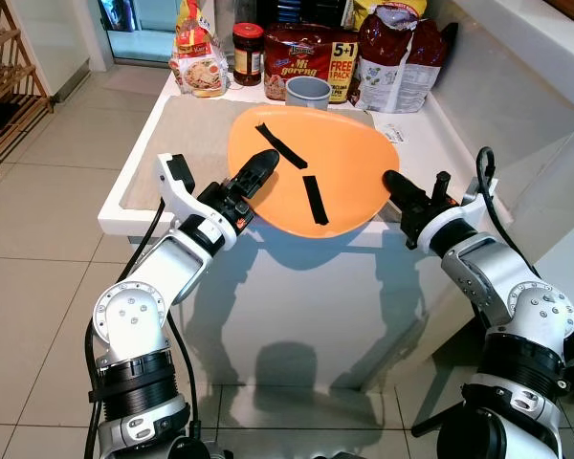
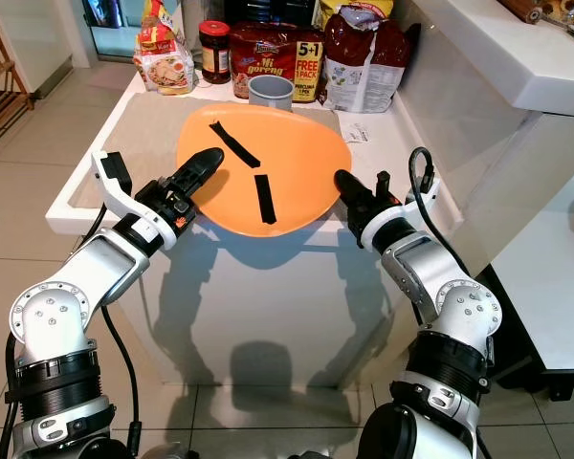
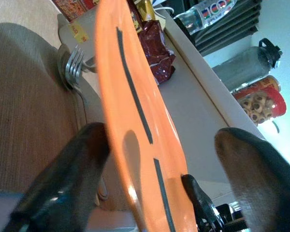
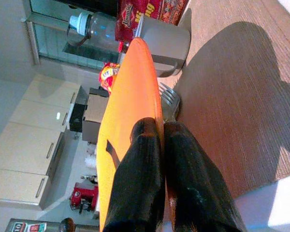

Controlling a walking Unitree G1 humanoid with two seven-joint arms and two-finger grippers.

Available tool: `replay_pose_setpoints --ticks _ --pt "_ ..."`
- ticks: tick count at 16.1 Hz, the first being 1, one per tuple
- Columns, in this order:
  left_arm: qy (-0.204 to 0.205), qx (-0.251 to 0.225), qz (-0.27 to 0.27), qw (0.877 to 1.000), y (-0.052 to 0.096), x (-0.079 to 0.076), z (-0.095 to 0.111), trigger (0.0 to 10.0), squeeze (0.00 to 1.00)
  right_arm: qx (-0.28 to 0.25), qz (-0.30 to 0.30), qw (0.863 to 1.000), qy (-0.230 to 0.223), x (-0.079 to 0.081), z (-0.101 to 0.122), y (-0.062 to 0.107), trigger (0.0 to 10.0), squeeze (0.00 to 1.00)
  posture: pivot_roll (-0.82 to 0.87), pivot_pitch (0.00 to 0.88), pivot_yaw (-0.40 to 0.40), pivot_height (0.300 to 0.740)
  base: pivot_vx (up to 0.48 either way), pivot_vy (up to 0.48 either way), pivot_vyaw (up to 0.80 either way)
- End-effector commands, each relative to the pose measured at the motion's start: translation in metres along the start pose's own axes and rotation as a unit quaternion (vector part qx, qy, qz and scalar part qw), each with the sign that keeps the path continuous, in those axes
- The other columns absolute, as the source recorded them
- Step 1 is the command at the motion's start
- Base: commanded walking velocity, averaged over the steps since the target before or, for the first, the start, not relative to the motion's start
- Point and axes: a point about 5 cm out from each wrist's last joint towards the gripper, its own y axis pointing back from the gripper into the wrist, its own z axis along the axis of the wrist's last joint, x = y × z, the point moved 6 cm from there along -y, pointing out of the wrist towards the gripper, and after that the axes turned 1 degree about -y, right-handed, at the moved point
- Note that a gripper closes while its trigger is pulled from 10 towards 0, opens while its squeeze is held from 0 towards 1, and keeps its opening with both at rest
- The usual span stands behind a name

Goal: Setting the table

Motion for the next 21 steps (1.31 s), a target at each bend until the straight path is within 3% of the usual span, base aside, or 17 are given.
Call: replay_pose_setpoints --ticks 1,15,21 --pt "0.001 0.005 -0.010 1.000 -0.001 -0.006 -0.001 0.0 0.00 -0.017 0.018 1.000 0.010 0.011 0.010 0.005 0.0 0.00 0.07 0.000 -0.052 0.740 0.000 0.000 0.00" --pt "-0.006 0.019 -0.010 1.000 0.000 -0.006 -0.006 0.0 0.00 -0.017 0.013 0.999 0.042 0.015 0.015 0.005 0.0 0.00 0.07 0.000 -0.051 0.740 0.000 0.000 0.00" --pt "-0.019 0.033 0.001 0.999 0.000 -0.001 -0.010 0.0 0.00 -0.017 0.015 0.996 0.089 0.029 0.017 0.004 0.0 0.00 0.07 0.000 -0.047 0.740 0.000 0.000 0.00"
